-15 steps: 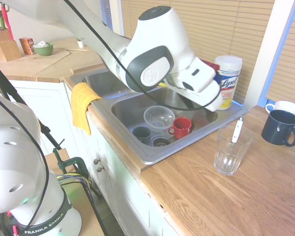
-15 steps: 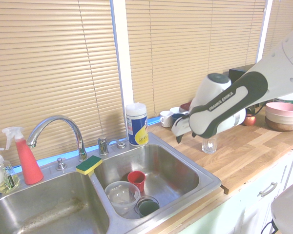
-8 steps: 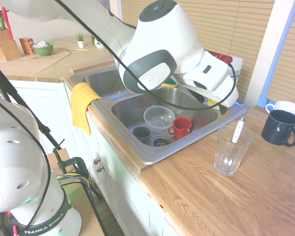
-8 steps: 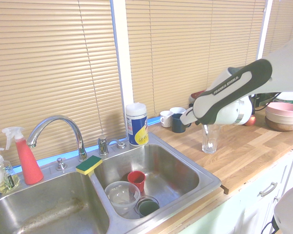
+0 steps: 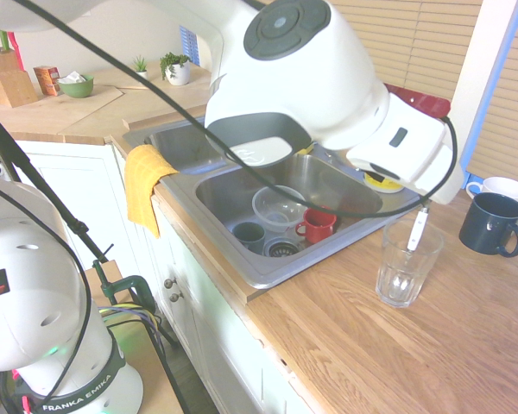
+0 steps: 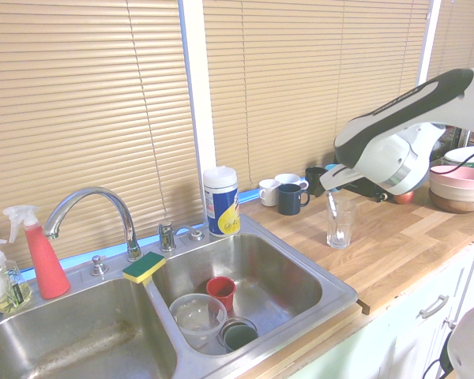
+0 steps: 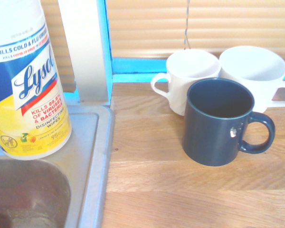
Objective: Put the spoon into the sink
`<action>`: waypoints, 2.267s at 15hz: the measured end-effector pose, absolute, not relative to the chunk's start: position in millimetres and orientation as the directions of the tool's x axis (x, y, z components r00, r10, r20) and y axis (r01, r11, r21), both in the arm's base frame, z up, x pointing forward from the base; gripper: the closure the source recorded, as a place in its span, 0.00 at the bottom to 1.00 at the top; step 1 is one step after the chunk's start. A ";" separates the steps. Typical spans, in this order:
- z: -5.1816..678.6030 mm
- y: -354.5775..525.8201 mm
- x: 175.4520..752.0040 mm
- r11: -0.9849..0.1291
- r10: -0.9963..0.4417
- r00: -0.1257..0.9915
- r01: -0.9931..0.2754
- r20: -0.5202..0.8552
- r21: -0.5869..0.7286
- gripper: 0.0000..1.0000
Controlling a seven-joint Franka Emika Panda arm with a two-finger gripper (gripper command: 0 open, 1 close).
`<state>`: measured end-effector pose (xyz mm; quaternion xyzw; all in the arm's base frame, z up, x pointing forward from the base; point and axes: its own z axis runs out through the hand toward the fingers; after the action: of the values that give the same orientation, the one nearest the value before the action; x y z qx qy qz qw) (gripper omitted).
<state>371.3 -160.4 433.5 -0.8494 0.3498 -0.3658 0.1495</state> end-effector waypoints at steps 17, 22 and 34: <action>417.5 -180.3 370.3 -0.750 -0.660 0.504 -0.399 0.557 -0.527 0.00; 419.0 -194.4 400.1 -0.732 -0.678 0.523 -0.427 0.516 -0.530 0.00; 405.7 -195.0 397.7 -0.740 -0.668 0.542 -0.417 0.509 -0.528 1.00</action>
<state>397.7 -195.0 405.7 -0.8605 0.3153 -0.3599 0.1749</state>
